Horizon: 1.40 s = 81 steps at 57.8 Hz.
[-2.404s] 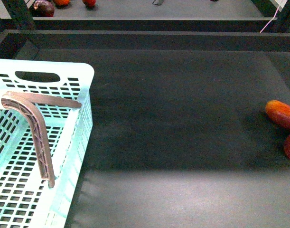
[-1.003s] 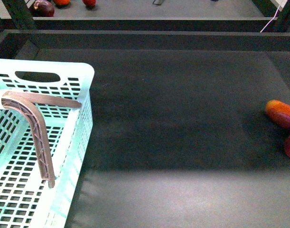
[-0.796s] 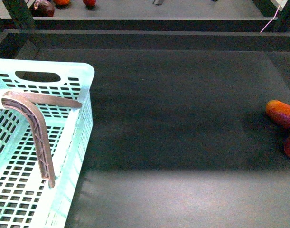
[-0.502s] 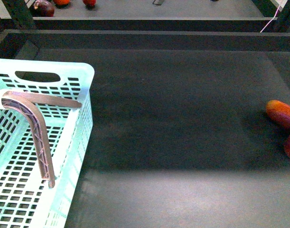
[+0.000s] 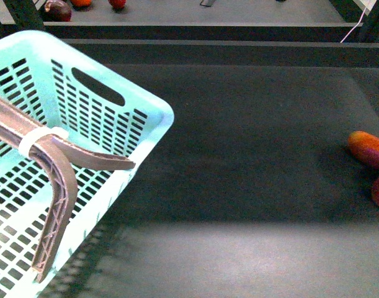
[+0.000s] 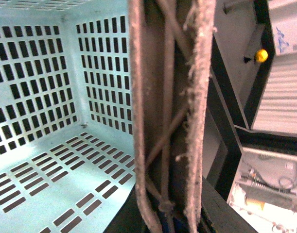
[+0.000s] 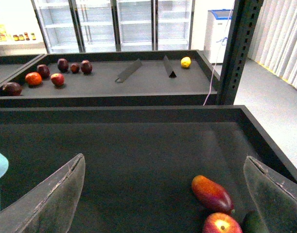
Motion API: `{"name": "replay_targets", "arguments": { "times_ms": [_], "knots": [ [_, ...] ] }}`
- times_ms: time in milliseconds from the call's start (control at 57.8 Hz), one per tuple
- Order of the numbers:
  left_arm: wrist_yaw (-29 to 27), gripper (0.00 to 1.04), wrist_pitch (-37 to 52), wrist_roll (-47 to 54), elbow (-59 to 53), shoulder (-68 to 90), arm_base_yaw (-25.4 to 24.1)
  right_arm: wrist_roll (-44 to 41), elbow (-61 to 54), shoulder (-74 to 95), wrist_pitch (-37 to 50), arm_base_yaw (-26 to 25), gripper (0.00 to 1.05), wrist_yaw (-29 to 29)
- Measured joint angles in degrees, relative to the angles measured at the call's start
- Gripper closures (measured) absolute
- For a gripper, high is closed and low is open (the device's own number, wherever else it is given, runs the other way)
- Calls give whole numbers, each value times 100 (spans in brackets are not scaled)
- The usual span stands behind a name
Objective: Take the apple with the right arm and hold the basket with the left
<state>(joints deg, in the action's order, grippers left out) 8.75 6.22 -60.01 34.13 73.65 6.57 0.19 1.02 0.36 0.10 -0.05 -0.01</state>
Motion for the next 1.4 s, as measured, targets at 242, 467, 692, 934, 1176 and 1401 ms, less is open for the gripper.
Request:
{"name": "replay_targets", "arguments": {
  "times_ms": [242, 467, 692, 934, 1176, 1401],
  "knots": [
    [-105, 97, -175, 74, 730, -35, 1152, 0, 0, 0, 0, 0, 9, 0],
    [-59, 97, -2, -223, 1211, 146, 2090, 0, 0, 0, -2, 0, 9, 2],
    [11, 97, 96, -562, 1263, 267, 2699, 0, 0, 0, 0, 0, 9, 0],
    [131, 97, 129, -634, 1303, 264, 2903, 0, 0, 0, 0, 2, 9, 0],
    [70, 97, 129, -625, 1303, 264, 2900, 0, 0, 0, 0, 2, 9, 0],
    [92, 97, 129, -627, 1303, 264, 2903, -157, 428, 560, -1115, 7, 9, 326]
  ]
}}
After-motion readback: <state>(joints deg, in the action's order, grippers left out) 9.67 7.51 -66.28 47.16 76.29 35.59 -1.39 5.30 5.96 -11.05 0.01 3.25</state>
